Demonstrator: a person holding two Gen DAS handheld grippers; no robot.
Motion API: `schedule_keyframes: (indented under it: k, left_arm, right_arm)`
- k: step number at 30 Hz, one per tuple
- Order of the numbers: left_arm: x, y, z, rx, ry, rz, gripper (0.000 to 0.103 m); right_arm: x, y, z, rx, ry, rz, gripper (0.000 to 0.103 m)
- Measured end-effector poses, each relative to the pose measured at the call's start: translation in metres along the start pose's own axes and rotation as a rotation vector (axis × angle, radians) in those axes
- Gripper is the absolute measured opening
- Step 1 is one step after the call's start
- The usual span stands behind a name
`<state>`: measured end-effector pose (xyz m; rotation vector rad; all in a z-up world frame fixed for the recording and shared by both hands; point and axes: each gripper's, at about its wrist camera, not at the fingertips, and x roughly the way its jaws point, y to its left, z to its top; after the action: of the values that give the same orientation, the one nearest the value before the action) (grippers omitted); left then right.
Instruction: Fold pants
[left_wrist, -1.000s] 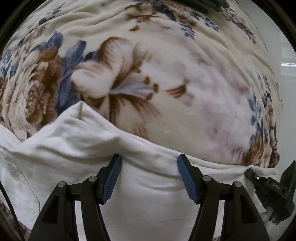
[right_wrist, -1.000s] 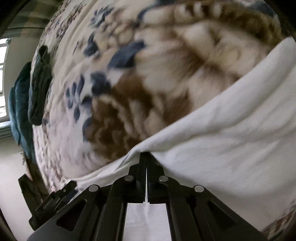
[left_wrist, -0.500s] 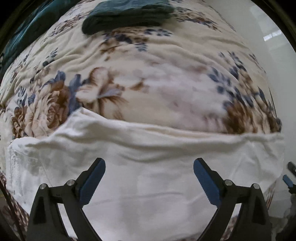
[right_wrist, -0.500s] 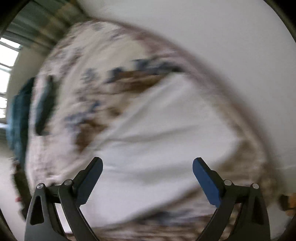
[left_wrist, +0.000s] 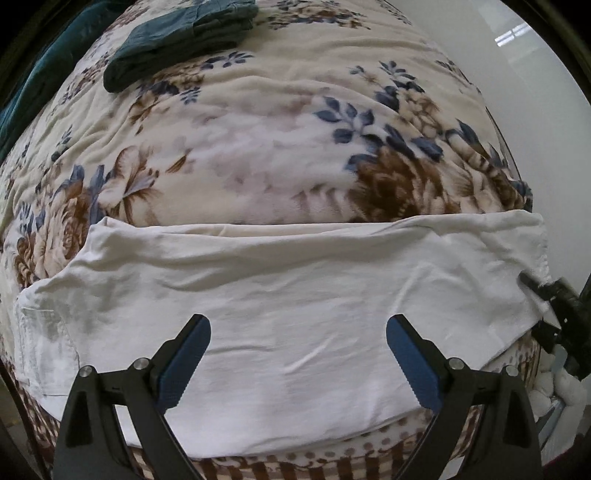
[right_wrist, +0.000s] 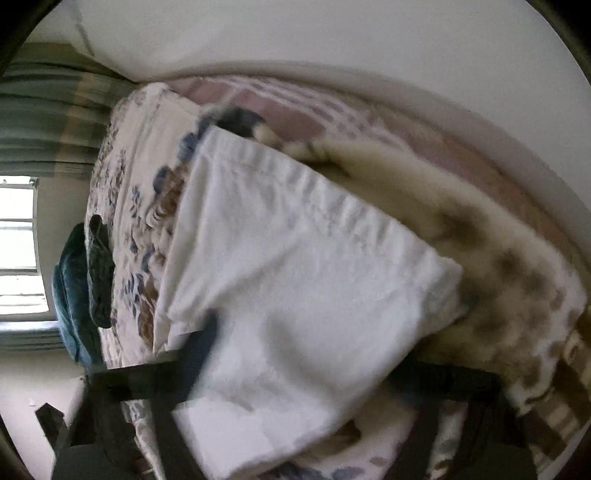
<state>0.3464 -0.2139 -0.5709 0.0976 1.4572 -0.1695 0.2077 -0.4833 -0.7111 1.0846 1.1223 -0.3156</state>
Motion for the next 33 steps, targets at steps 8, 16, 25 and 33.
schedule_keyframes:
  k: [8,16,25,33]
  left_arm:
    - [0.007,0.031,-0.007,-0.062,0.034,0.037,0.098]
    - [0.014,0.076,0.003,-0.171,0.054,0.058,0.098]
    - [0.053,0.092,0.043,-0.179,0.052,0.119,0.098]
    - [0.071,0.129,0.047,-0.264,0.074,0.145,0.098]
  right_arm:
    - [-0.011,-0.031,0.004,0.087,0.048,-0.075,0.019]
    - [-0.080,0.048,-0.008,-0.164,-0.045,-0.393,0.056]
    - [0.084,0.219,-0.100,-0.509,0.350,-0.007,0.014]
    - [0.161,0.221,-0.092,-0.400,0.370,-0.026,0.000]
